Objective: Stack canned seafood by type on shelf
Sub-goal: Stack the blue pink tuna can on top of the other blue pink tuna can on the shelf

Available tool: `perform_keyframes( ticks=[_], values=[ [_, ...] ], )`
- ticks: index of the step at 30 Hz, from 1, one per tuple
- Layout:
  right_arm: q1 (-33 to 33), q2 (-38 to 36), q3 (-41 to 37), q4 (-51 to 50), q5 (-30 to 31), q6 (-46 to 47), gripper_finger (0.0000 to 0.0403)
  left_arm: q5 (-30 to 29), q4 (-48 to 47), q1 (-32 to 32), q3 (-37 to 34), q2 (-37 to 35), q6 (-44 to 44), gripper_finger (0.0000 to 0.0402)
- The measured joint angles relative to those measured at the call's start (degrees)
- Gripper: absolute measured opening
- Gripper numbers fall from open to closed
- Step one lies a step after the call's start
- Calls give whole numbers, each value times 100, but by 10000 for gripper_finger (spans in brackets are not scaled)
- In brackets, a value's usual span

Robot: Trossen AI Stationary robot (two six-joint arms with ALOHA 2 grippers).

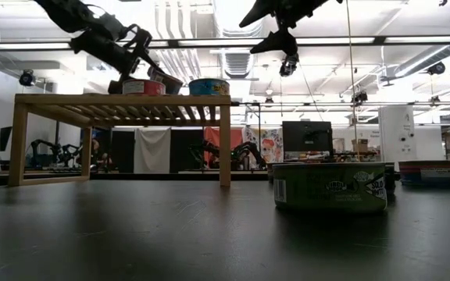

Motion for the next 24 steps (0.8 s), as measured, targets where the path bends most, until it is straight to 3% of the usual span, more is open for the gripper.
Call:
perform_keyframes(
  ticks=[7, 17, 24],
  values=[
    [0, 0, 0, -2, -2, 9, 325, 5, -158, -7, 0, -1, 148, 192],
    [0, 2, -2, -2, -2, 68, 341, 5, -160, -7, 1, 0, 250, 243],
    [0, 2, -2, -2, -2, 72, 339, 3, -159, -7, 2, 0, 191, 257]
  ],
)
